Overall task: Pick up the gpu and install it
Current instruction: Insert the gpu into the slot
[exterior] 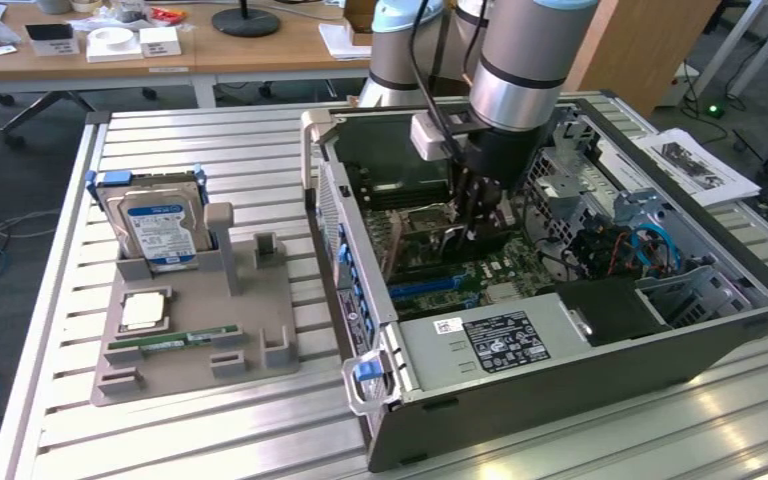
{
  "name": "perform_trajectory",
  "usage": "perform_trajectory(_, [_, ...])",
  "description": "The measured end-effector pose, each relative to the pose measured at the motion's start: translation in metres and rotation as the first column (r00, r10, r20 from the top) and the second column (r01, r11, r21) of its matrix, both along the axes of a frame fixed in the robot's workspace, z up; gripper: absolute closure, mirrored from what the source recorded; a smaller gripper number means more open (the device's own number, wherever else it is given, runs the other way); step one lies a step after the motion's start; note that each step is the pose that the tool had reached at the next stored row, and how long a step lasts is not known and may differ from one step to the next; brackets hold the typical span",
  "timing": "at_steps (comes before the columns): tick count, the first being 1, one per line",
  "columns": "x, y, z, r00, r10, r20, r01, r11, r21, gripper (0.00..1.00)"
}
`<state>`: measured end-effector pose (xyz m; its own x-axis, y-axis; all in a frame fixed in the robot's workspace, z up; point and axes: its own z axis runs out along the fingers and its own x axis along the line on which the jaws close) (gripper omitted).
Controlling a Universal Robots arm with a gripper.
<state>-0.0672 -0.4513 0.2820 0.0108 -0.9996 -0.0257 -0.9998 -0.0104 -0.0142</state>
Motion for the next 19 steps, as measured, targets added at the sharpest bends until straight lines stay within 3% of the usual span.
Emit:
perform_trajectory(12, [-0.0068,-0.0001,-0.0022,1.0,0.0,0.0,0.0,1.0,-0.0001,0.73])
perform_trajectory(19, [-0.0083,-0.0024,-0.0032,1.0,0.0,0.0001,0.0,1.0,0.0001,0.73])
